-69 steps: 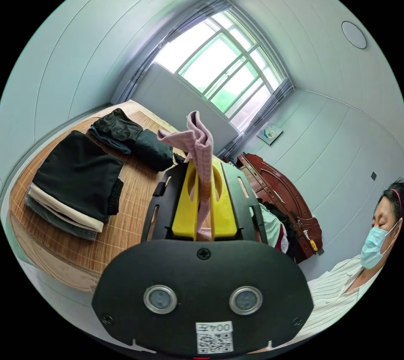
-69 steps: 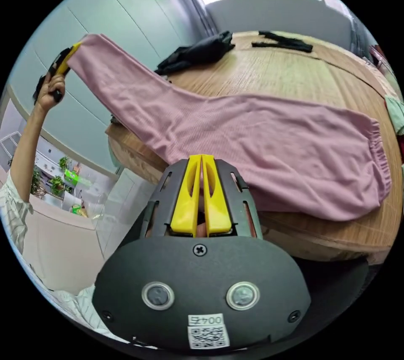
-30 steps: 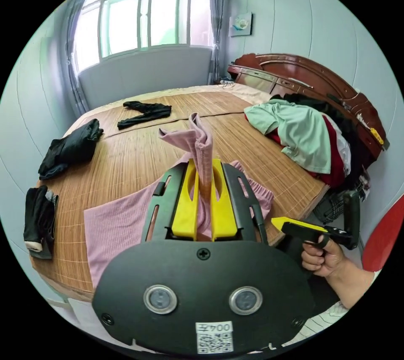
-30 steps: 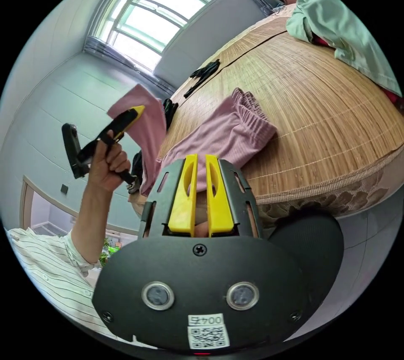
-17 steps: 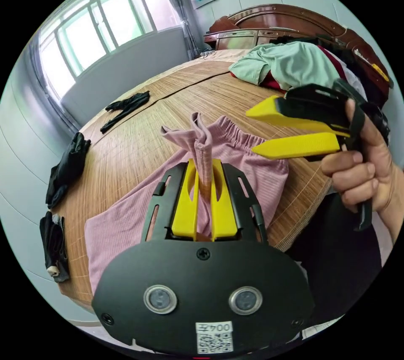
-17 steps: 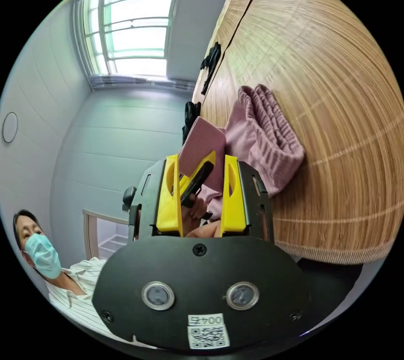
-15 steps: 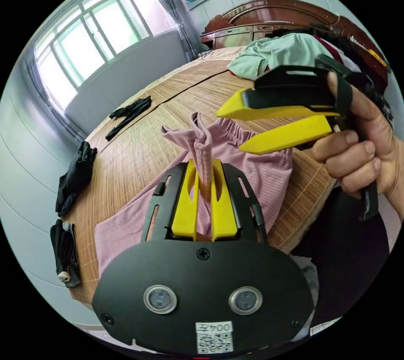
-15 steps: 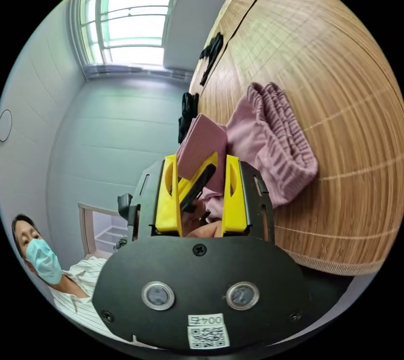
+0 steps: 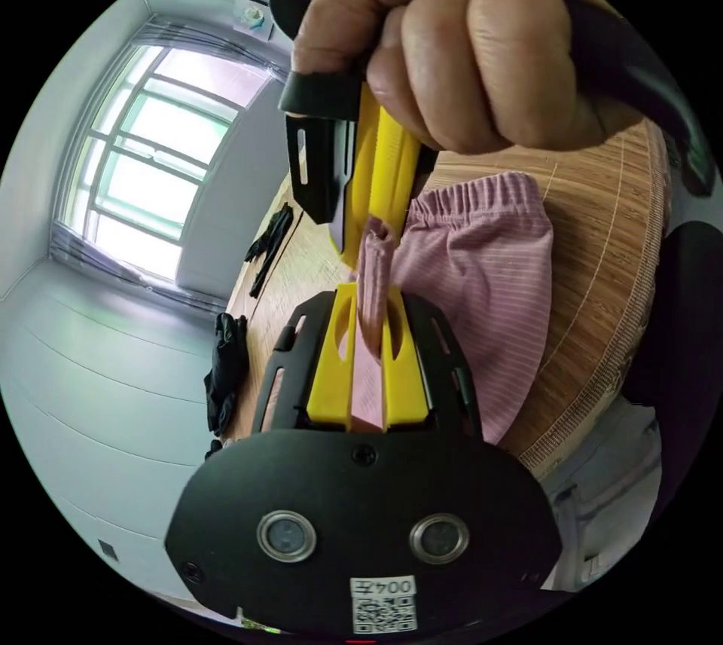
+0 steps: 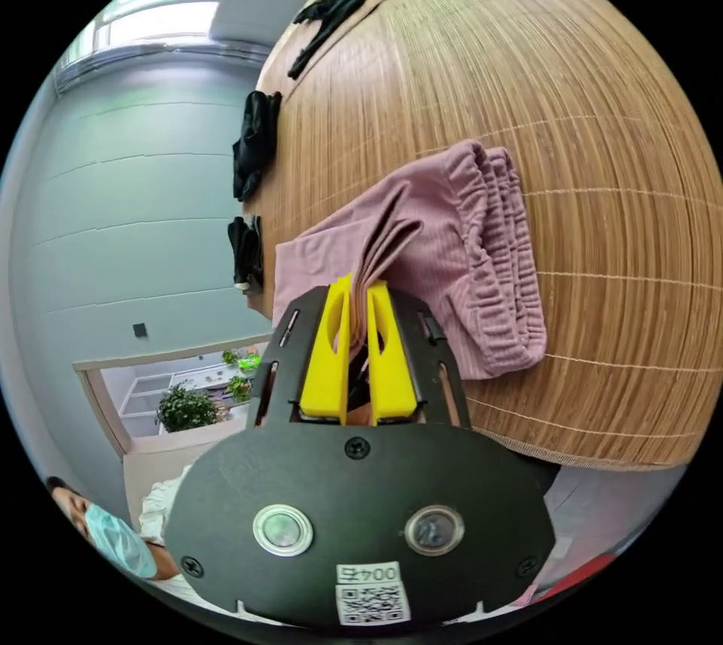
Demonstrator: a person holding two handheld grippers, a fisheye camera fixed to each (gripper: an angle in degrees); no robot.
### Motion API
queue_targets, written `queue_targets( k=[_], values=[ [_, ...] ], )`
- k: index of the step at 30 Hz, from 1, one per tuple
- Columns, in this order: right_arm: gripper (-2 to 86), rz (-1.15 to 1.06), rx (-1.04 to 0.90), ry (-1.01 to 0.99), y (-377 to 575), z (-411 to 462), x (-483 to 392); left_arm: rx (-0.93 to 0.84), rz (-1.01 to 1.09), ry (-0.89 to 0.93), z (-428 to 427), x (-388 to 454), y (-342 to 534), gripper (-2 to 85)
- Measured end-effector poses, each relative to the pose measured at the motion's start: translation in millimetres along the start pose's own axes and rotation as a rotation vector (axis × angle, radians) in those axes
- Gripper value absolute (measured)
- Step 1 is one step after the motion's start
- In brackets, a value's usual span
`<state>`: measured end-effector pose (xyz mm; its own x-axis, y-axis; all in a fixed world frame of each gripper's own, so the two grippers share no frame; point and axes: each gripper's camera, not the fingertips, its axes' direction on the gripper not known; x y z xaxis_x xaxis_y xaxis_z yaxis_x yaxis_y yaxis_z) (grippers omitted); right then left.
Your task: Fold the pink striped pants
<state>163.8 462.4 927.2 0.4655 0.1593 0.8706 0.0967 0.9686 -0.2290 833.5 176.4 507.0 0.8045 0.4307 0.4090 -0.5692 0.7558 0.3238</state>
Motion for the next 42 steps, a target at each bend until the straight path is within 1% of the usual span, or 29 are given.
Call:
queue_targets(
  k=[2, 5, 7, 8, 9, 10, 12, 16, 18, 21, 26, 30, 34, 37, 39, 42],
  values=[
    [4.5, -0.053, 0.011, -0.003, -2.2, -2.0, -21.4, 0.010, -0.060, -0.032, -13.5, -16.1, 14.9, 5.6],
    [4.3, -0.153, 0.023, 0.013, -4.6, -5.3, -72.9, 0.054, -0.263, -0.009, -44.3, -58.9, 60.2, 6.4],
    [4.3, -0.210, 0.032, 0.006, -5.2, -7.7, -107.7, 0.123, -0.451, 0.056, -74.2, -92.1, 114.9, 5.4],
    [4.4, -0.246, 0.044, -0.001, -4.9, -9.5, -131.9, 0.137, -0.494, 0.081, -80.1, -98.1, 129.6, 5.0],
    [4.3, -0.284, 0.058, -0.012, -4.5, -11.4, -156.0, 0.146, -0.567, 0.152, -87.4, -107.0, 156.9, 4.2],
    [4.3, -0.298, 0.065, -0.018, -4.5, -12.3, -167.6, 0.130, -0.631, 0.243, -88.3, -112.8, 182.6, 3.6],
    [4.3, -0.340, 0.100, -0.051, -4.9, -16.7, -209.3, 0.071, -0.685, 0.354, -81.1, -114.1, 215.5, 2.9],
    [4.3, -0.384, 0.136, -0.118, -2.8, -19.9, -258.3, -0.032, -0.752, 0.436, -55.4, -108.7, 268.8, 1.6],
    [4.3, -0.402, 0.152, -0.145, 1.2, -18.4, -284.2, -0.096, -0.788, 0.429, -40.5, -109.5, 282.0, 1.1],
    [4.3, -0.435, 0.159, -0.154, 6.4, -16.3, -310.1, -0.173, -0.874, 0.351, -20.1, -115.9, 306.6, 0.6],
    [4.5, -0.465, 0.157, -0.147, 11.1, -13.3, -329.5, -0.251, -0.987, 0.348, 13.0, -132.2, 350.3, 0.4],
    [4.6, -0.470, 0.157, -0.133, 9.1, -9.1, -333.7, -0.352, -1.162, 0.280, 27.1, -145.8, 403.0, 0.5],
    [4.8, -0.465, 0.145, -0.123, 2.9, -1.5, -331.9, -0.353, -1.357, 0.388, 38.7, -141.7, 451.2, 0.4],
    [4.8, -0.456, 0.128, -0.118, -2.6, 9.2, -329.3, -0.330, -1.471, 0.460, 40.0, -136.9, 466.3, 0.5],
    [4.8, -0.452, 0.129, -0.133, -6.2, 13.1, -328.0, -0.330, -1.496, 0.469, 31.9, -134.5, 464.6, 0.4],
    [4.8, -0.450, 0.144, -0.164, -11.2, 10.4, -330.8, -0.281, -1.401, 0.392, 1.7, -120.3, 439.0, 0.3]
  ],
)
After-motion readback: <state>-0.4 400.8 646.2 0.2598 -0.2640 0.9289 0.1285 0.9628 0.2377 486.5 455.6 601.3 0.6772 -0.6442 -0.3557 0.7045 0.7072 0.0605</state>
